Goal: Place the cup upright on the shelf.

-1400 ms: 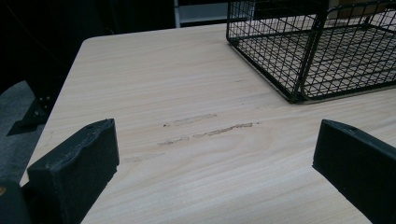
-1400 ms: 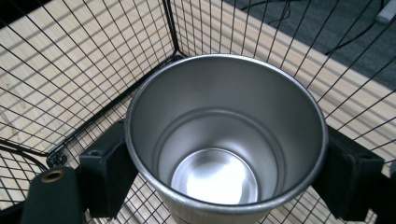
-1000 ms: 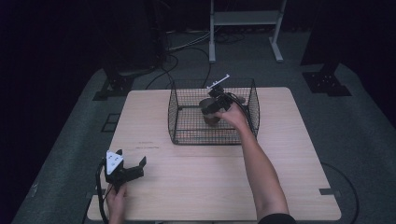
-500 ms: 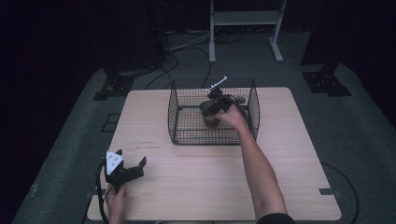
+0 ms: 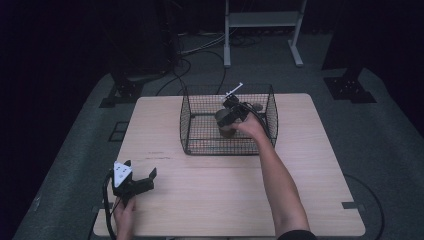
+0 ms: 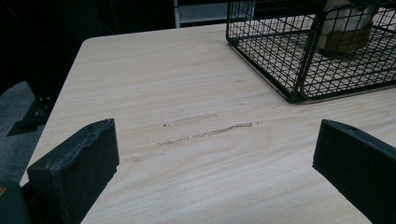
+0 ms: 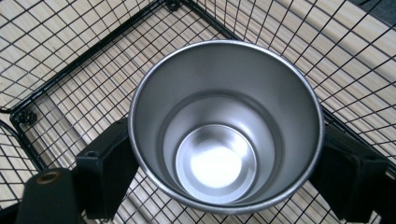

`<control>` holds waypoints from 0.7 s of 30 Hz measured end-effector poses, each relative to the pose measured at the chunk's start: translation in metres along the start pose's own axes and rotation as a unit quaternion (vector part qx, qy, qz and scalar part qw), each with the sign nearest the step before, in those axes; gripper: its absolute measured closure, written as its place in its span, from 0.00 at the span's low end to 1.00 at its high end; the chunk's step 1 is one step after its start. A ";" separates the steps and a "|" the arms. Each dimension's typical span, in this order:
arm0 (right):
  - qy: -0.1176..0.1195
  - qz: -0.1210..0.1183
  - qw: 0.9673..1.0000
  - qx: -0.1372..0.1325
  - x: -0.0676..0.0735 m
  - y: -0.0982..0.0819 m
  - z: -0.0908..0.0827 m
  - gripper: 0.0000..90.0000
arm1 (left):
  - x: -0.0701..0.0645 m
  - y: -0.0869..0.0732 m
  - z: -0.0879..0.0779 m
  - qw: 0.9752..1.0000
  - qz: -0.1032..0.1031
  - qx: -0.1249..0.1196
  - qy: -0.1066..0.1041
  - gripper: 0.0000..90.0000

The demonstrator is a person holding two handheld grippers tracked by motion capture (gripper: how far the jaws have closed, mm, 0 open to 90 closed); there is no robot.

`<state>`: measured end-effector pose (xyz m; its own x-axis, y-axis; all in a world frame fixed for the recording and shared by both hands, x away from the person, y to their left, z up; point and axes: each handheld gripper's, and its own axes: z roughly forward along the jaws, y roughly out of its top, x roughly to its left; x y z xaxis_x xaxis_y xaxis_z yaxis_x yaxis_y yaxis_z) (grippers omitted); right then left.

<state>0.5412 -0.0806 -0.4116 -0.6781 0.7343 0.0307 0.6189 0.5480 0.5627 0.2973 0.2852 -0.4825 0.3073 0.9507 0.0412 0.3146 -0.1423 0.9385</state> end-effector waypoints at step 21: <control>0.000 -0.003 1.000 0.009 -0.001 -0.003 -0.002 0.14 | 0.000 0.000 0.000 1.000 0.000 0.000 0.000 0.00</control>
<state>0.5388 -0.0839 -0.4116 -0.6814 0.7314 0.0273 0.6223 0.5594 0.5475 0.2973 0.2852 -0.4824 0.3070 0.9508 0.0420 0.3153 -0.1432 0.9381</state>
